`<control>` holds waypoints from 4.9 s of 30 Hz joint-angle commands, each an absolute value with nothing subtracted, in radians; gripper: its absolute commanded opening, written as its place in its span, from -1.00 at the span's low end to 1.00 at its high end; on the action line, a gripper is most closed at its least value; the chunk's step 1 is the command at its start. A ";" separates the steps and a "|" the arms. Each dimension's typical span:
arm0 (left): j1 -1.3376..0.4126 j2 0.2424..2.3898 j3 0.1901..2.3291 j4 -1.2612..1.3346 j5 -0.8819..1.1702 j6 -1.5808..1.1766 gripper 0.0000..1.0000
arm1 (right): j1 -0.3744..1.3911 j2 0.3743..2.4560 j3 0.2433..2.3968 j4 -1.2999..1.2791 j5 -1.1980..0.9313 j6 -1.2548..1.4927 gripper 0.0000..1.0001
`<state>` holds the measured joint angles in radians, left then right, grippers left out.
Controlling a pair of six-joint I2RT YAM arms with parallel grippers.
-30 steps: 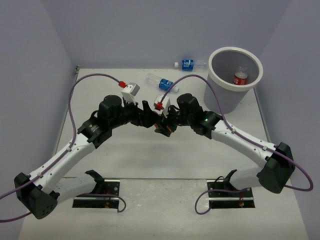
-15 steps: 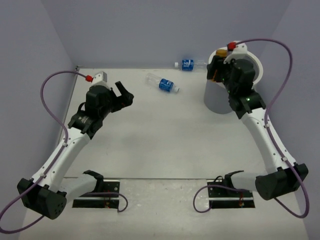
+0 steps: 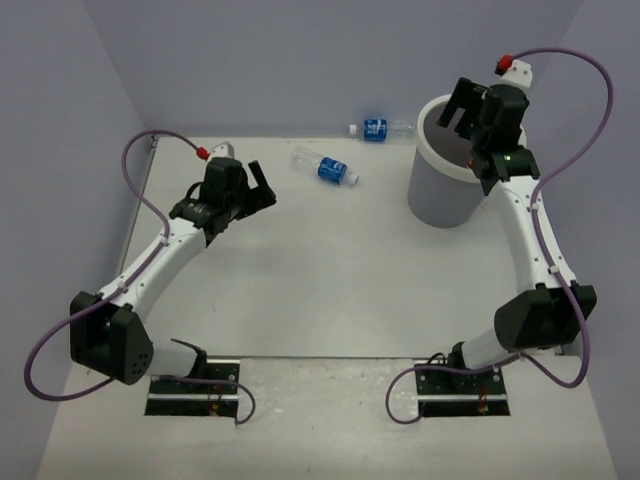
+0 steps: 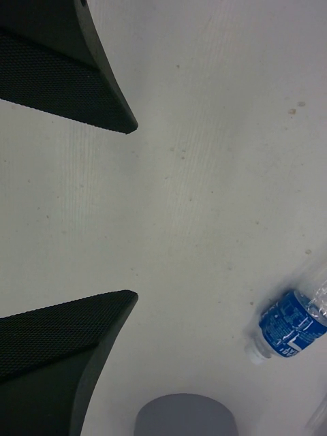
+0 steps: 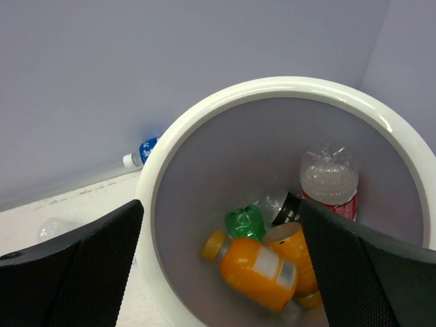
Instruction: Put the plastic bottles in the bin
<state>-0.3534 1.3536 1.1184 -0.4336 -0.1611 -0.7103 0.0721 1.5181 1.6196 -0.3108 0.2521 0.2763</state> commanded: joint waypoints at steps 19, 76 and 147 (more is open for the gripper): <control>-0.357 1.981 1.710 -0.384 -0.017 -0.796 1.00 | 0.075 0.966 1.094 -0.195 -0.015 0.446 0.98; -0.413 2.708 2.239 -0.072 -0.093 -1.342 -0.72 | 0.077 0.385 0.640 -0.384 0.020 0.581 0.97; -0.852 1.272 1.170 -0.006 0.056 -0.146 1.00 | 0.078 0.771 1.108 -0.165 0.057 0.414 -1.00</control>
<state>-0.8777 1.3815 1.2152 0.0363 0.3854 -0.1121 0.0780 0.6817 0.9647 -0.1774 -0.2280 0.4611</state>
